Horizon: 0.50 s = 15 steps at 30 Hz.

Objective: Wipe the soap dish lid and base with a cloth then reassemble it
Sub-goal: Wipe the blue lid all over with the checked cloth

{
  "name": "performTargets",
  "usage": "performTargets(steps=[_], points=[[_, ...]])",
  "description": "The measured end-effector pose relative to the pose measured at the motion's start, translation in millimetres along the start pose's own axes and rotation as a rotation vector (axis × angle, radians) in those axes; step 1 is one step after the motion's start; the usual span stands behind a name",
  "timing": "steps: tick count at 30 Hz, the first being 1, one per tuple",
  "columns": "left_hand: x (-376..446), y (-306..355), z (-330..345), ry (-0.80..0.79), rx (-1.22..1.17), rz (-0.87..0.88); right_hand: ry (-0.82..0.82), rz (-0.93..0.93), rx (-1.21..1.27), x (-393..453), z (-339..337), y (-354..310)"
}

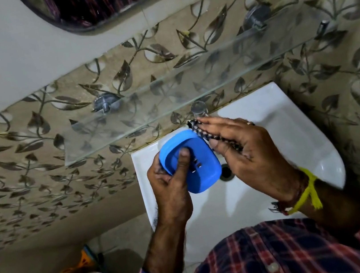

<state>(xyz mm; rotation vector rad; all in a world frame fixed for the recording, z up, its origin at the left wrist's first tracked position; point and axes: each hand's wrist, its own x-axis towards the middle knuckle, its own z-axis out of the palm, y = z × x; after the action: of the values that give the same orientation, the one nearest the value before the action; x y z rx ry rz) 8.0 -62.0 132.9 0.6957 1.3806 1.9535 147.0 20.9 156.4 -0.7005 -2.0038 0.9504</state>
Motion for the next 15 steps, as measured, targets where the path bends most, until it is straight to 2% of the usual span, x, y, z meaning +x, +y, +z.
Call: performTargets(steps=[4, 6, 10, 12, 15], points=[[1.0, -6.1, 10.9, 0.021, -0.068, -0.079, 0.112, 0.092, -0.001, 3.9, 6.2, -2.3], [1.0, -6.0, 10.4, -0.01, 0.063, -0.083, 0.13, 0.046, -0.165, 2.8, 3.7, -0.3], [5.9, 5.3, 8.2, -0.194, 0.518, -0.049, 0.085, -0.061, -0.405, -0.2, -4.2, 1.3], [10.0, 9.8, 12.8, -0.142, 0.642, -0.047, 0.07, -0.103, -0.397, 2.0, -0.8, -4.5], [8.7, 14.5, 13.4, -0.061, 0.606, -0.012, 0.018, -0.216, -0.431, -2.9, -0.9, -11.6]])
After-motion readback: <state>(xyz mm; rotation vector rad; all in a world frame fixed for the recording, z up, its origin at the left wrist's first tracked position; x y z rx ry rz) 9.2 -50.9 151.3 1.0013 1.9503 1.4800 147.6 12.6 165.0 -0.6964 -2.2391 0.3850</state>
